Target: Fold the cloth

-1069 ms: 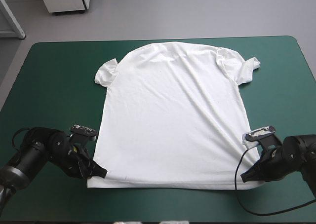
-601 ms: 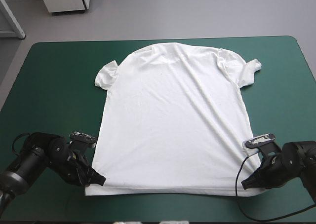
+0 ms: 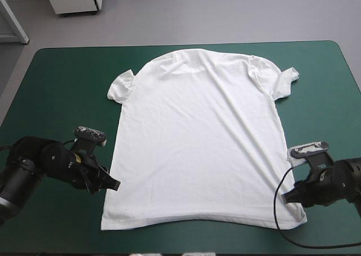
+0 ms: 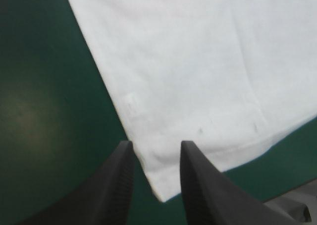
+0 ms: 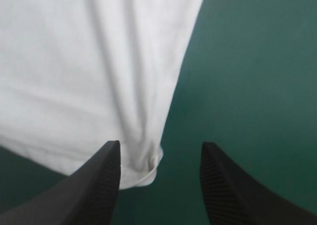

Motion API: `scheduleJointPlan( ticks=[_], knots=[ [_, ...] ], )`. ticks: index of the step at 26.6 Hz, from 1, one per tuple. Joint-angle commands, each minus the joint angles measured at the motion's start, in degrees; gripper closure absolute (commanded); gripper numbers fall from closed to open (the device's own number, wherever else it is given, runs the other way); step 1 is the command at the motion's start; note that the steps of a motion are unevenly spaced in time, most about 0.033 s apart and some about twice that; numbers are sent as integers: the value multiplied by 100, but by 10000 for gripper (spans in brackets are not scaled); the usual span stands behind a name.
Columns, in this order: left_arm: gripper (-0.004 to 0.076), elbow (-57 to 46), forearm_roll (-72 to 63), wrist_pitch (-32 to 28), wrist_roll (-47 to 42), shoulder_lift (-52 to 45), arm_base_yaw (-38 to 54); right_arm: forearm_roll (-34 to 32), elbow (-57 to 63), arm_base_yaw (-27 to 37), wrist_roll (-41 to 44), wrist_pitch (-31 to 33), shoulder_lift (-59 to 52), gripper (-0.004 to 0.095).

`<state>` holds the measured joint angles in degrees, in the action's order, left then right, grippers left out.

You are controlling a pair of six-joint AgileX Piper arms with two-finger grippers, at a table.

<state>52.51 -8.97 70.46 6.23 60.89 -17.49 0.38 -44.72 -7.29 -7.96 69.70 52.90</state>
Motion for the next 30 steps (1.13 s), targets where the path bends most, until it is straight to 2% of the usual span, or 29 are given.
scheduleJointPlan(
  ticks=[1, 4, 7, 12, 17, 30],
  knots=[
    [409, 1023, 373, -321, 5, 62, -29, -403, -887, -10, 311, -411, 283, 422],
    [314, 1626, 1071, -743, -93, 502, -29, -451, -1504, -10, 403, -502, 945, 421],
    [268, 2141, 1559, -929, -133, 1295, -29, -451, -2307, -10, 455, -513, 1903, 421],
    [268, 2580, 1593, -1570, -133, 2487, -29, -451, -3494, -10, 455, -535, 3124, 421],
    [268, 2972, 1742, -1772, -133, 3343, 47, -451, -4272, -10, 455, -560, 3738, 421],
    [268, 3680, 1234, -1837, -67, 4689, 546, -349, -4543, 179, 387, -970, 4277, 421]
  ],
)
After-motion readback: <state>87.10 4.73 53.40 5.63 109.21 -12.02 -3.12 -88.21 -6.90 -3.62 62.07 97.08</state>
